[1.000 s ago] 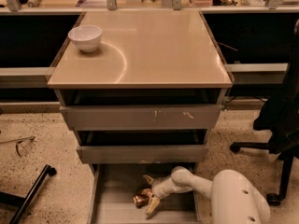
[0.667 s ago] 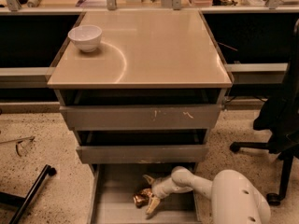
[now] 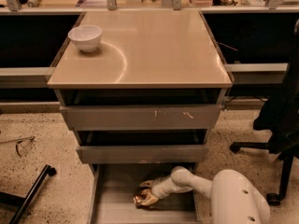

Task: Pick orange can from bottom drawer and place on counter

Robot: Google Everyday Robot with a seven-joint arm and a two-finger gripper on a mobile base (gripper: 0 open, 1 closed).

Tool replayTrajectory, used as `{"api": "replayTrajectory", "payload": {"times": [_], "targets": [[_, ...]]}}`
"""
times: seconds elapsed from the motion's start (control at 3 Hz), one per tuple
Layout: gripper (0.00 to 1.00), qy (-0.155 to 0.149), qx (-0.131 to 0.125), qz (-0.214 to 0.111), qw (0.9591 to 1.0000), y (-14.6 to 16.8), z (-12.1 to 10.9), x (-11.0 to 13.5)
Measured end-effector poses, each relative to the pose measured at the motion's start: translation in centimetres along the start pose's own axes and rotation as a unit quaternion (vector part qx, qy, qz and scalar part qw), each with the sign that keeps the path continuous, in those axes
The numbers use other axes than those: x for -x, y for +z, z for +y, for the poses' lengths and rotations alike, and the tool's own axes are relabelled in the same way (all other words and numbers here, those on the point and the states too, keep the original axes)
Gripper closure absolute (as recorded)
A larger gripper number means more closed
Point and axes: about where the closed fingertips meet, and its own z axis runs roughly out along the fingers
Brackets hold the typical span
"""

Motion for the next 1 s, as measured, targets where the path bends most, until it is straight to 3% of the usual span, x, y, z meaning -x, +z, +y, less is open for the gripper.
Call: {"api": "replayTrajectory", "payload": {"times": [0.33, 0.67, 1.0], "targets": [[0.65, 0.000, 0.000, 0.000, 1.0000, 0.0, 0.0, 0.0], [0.88, 0.010, -0.013, -0.025, 0.9996, -1.5, 0.5, 0.2], [1.00, 0.005, -0.052, -0.094, 0.9942, -5.2, 1.5, 2.7]]}}
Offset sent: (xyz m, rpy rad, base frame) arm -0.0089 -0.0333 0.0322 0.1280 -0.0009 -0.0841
